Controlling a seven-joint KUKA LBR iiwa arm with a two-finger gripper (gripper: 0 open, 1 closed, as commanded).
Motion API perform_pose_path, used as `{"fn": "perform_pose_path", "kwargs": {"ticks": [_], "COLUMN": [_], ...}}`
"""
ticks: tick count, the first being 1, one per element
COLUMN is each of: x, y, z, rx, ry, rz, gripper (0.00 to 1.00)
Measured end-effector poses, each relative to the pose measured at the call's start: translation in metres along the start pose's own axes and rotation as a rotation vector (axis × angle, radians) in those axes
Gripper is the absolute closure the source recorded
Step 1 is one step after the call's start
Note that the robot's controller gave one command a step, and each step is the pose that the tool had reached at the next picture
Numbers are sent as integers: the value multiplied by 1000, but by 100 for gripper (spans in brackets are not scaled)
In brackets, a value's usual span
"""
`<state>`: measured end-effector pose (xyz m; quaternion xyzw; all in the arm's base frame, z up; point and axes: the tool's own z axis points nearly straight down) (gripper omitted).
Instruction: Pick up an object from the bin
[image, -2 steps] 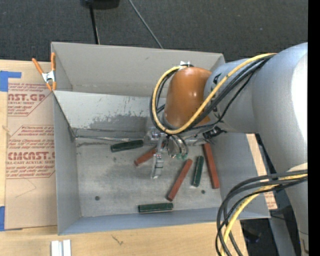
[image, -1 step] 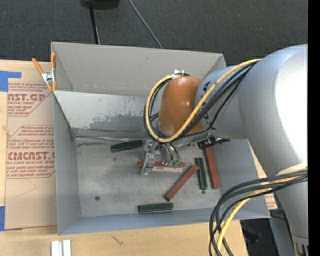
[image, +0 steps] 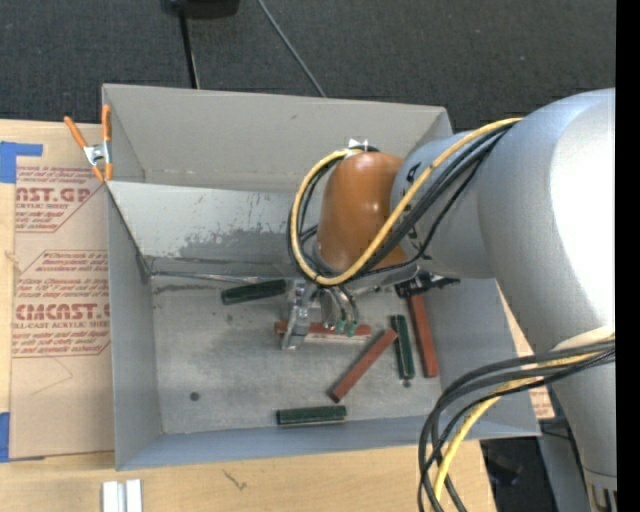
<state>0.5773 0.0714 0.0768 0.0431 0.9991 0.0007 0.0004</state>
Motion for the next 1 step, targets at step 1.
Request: {"fn": "perform_pose_path", "kwargs": {"ticks": [1], "x": [5], "y": [6], "z": [-171], "rx": [0], "ry": [-8], "rz": [-44], "gripper": [100]}}
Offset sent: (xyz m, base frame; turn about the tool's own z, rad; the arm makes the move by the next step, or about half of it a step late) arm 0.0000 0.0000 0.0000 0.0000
